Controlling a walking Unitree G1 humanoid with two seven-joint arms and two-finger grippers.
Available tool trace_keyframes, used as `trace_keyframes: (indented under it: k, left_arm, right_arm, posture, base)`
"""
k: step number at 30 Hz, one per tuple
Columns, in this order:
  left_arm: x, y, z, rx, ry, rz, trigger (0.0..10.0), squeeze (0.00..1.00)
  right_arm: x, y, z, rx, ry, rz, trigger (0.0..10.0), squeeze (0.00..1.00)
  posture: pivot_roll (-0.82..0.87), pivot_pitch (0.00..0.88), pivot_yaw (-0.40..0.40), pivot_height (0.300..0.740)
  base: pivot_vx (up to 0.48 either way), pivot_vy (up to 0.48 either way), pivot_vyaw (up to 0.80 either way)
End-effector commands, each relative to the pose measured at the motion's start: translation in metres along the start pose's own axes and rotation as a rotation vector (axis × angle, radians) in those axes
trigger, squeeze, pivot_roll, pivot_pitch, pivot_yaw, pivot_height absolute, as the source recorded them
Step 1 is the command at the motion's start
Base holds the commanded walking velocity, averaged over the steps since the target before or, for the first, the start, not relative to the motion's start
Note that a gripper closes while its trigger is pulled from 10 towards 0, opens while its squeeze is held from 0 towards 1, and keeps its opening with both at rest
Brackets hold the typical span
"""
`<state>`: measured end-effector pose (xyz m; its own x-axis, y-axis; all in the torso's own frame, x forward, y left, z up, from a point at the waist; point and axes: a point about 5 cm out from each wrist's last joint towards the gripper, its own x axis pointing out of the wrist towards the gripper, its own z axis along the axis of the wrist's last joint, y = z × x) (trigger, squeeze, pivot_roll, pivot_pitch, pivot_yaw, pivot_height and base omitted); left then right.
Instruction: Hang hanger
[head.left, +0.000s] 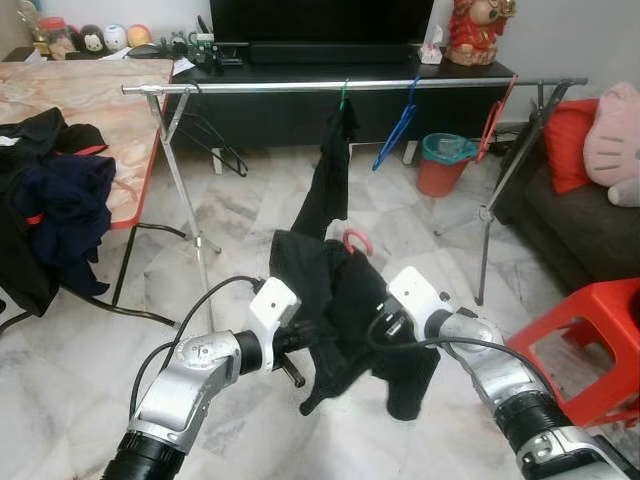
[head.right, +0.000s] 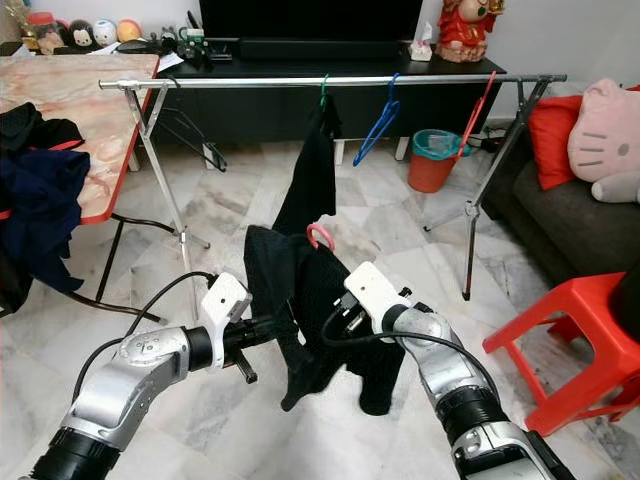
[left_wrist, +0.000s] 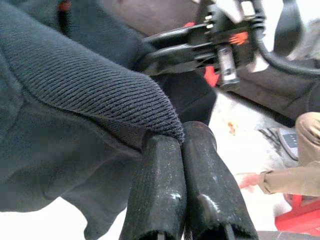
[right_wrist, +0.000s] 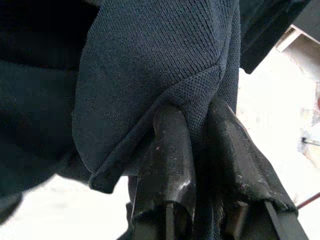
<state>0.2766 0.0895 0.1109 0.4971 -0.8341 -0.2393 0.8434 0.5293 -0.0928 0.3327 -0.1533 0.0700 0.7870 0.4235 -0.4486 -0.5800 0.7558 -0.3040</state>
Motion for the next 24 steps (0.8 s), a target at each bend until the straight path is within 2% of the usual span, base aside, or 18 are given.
trace_keyframes:
  k: [1,2,3,4,7,16,24]
  left_arm:
    - [0.005,-0.009,0.002,0.01,0.0,-0.035,10.0,0.0]
    - [0.008,-0.011,0.002,0.008,-0.006,-0.033,10.0,0.21]
    - [0.01,-0.012,0.002,0.006,-0.013,-0.032,10.0,0.21]
    - [0.011,-0.014,0.001,0.004,-0.013,-0.043,10.0,1.0]
    - [0.012,-0.02,0.0,0.005,-0.009,-0.064,10.0,1.0]
    - [0.008,-0.022,0.004,0.013,-0.014,-0.086,10.0,1.0]
    - [-0.019,0.002,0.008,0.057,0.001,0.005,10.0,1.0]
  right_arm:
    - [0.0,-0.008,0.019,0.014,-0.09,-0.036,0.0,0.0]
    - [0.0,-0.006,0.021,0.014,-0.099,-0.03,0.0,0.0]
    - [0.0,-0.005,0.022,0.013,-0.105,-0.025,0.0,0.0]
    - [0.0,-0.004,0.022,0.013,-0.108,-0.025,0.0,0.0]
    - [-0.001,-0.002,0.021,0.011,-0.112,-0.025,0.0,0.0]
    - [-0.001,0.002,0.018,0.01,-0.119,-0.028,0.0,0.0]
    - [-0.008,-0.008,0.013,-0.026,-0.136,-0.044,0.0,0.0]
  posture:
    - [-0.07,0.0,-0.053,0.74]
    - [-0.08,0.0,-0.052,0.74]
    - [-0.08,0.0,-0.051,0.74]
    - [-0.08,0.0,-0.051,0.74]
    - [-0.08,0.0,-0.048,0.74]
    - [-0.08,0.0,-0.039,0.74]
    - [-0.08,0.0,-0.032,0.74]
  base:
    - [0.0,0.0,0.0]
    - [0.0,0.0,0.0]
    - [0.0,0.0,0.0]
    - [0.0,0.0,0.0]
    - [0.0,0.0,0.0]
    - [0.0,0.0,0.0]
    - [0.0,0.0,0.0]
